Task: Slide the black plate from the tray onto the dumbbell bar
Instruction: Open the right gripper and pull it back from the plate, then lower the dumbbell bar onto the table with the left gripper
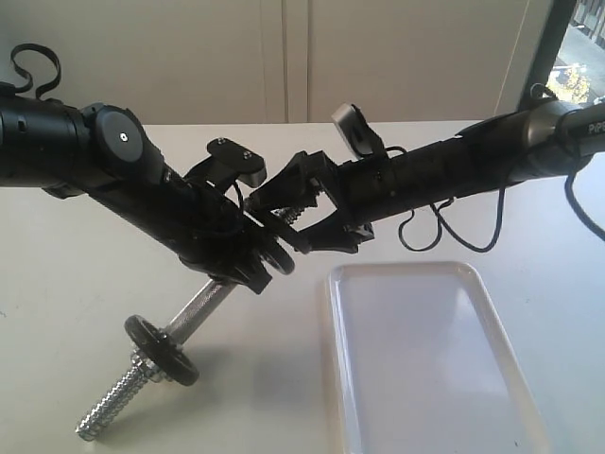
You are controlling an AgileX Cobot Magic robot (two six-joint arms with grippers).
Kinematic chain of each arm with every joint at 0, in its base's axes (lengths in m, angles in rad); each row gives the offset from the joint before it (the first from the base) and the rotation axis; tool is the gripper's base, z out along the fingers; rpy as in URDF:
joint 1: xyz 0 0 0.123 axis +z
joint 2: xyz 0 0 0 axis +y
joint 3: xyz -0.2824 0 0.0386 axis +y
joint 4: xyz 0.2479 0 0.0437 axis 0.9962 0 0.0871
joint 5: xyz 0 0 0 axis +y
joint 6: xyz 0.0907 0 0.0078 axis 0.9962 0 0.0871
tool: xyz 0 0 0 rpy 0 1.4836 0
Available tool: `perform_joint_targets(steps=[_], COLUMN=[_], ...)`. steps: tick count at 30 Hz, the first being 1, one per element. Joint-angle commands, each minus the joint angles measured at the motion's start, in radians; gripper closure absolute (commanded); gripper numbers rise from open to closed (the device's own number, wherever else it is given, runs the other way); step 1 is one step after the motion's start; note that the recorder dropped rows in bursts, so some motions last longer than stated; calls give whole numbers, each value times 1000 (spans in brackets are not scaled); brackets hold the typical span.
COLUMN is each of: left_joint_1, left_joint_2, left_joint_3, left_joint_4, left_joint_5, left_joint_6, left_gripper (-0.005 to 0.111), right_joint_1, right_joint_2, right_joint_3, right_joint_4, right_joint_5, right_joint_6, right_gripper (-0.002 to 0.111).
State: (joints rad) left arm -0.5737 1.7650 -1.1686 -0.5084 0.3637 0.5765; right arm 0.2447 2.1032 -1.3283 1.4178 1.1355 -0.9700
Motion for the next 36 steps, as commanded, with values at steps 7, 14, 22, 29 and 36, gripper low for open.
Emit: perform_joint_targets(steps=[7,14,22,29,36], left_joint_1=[-8,-8,-8,15,44], left_joint_2=[-41,-41,-41,-2,63], left_joint_3=[-29,-29,-29,-29,-29], left_joint_4=[-82,-82,-51,-2,28], left_joint_5=[-77,-88,-162,-185,-191], left_joint_6=[-7,-49,-112,-227,-296], left_gripper=[107,107,107,107,107], right_joint_1=[-67,-100,-160,-174,-174], right_joint_2=[-27,-27,-27,-27,-27], right_joint_3=[-9,-9,-9,-9,-9], right_joint_4=[54,54,48,48,50], right_joint_5=[86,86,86,86,86], right_joint_6=[-23,-21,-19,-14,-13], right_gripper=[8,8,8,8,8])
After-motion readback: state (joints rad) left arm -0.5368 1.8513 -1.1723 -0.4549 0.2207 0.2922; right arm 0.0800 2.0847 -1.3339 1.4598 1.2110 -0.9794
